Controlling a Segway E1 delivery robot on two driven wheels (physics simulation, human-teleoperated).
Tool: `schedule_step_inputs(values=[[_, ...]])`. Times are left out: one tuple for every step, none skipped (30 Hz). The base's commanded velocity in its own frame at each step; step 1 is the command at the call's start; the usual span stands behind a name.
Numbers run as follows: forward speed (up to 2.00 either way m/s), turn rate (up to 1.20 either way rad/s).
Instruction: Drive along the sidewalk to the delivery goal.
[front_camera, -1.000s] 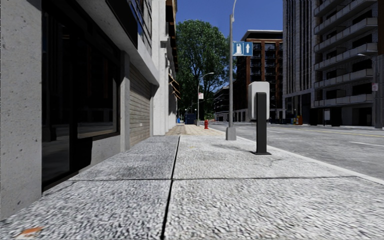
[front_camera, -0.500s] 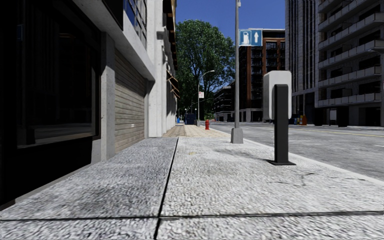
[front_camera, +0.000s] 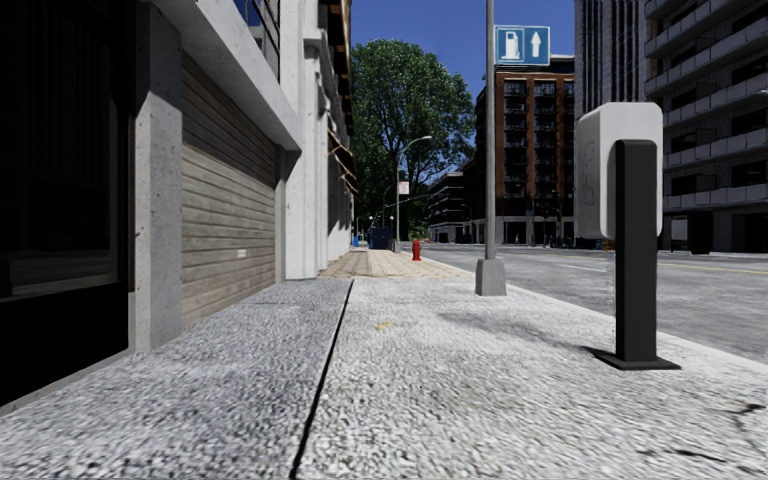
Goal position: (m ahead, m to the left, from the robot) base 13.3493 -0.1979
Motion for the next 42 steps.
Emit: schedule_step_inputs(values=[[2.0,0.0],[2.0,0.0],[2.0,0.0],[2.0,0.0],[2.0,0.0],[2.0,0.0],[2.0,0.0],[2.0,0.0],[2.0,0.0],[2.0,0.0],[2.0,0.0],[2.0,0.0],[2.0,0.0],[2.0,0.0],[2.0,0.0],[2.0,0.0],[2.0,0.0],[2.0,0.0],[2.0,0.0],[2.0,0.0],[2.0,0.0],[2.0,0.0],[2.0,0.0],[2.0,0.0],[2.0,0.0],[2.0,0.0],[2.0,0.0],[2.0,0.0],[2.0,0.0],[2.0,0.0],[2.0,0.0],[2.0,0.0],[2.0,0.0],[2.0,0.0],[2.0,0.0],[2.0,0.0],[2.0,0.0],[2.0,0.0],[2.0,0.0],[2.0,0.0],[2.0,0.0],[2.0,0.0]])
